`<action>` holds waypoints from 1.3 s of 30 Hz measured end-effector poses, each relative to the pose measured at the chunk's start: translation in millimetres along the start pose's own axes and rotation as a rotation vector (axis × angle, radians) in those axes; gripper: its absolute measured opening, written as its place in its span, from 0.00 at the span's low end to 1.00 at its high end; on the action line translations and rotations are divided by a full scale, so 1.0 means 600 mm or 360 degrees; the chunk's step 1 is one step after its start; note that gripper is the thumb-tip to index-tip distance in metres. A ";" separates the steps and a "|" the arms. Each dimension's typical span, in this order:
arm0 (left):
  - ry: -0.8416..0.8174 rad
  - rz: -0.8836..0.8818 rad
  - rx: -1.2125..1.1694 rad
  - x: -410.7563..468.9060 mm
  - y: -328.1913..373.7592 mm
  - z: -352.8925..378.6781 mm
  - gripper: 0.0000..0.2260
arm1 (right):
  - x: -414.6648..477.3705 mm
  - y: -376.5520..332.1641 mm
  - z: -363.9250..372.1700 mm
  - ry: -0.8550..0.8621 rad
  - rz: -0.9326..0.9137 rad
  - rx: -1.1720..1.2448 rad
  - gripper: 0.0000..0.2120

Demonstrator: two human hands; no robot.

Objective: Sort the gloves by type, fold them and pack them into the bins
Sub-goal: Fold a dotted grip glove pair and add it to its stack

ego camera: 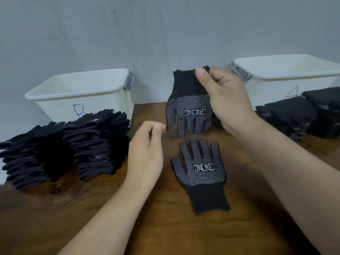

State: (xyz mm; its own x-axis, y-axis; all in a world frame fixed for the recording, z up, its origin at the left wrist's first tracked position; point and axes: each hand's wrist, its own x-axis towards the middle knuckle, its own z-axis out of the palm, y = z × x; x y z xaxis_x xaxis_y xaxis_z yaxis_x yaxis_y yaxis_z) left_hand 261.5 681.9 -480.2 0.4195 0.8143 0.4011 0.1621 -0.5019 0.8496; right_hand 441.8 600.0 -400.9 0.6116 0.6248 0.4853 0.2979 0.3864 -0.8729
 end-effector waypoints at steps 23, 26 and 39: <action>-0.0235 -0.0199 0.0160 0.016 -0.035 0.007 0.17 | -0.133 0.052 -0.059 -0.0148 0.0162 -0.0340 0.13; -0.0281 -0.0166 0.0219 0.013 -0.028 0.006 0.20 | -0.177 0.040 -0.072 -0.0272 0.0162 -0.0295 0.07; -0.0634 0.0016 0.0234 -0.054 -0.008 -0.024 0.08 | -0.285 0.025 -0.107 -0.0757 -0.0005 -0.1314 0.18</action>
State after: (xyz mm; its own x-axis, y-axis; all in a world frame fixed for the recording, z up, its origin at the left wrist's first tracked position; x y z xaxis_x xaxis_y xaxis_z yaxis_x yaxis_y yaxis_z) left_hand 234.4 662.0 -492.3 0.7294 0.6475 0.2205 0.2702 -0.5689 0.7768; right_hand 388.4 455.2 -500.1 0.3015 0.9055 0.2986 0.8341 -0.0988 -0.5428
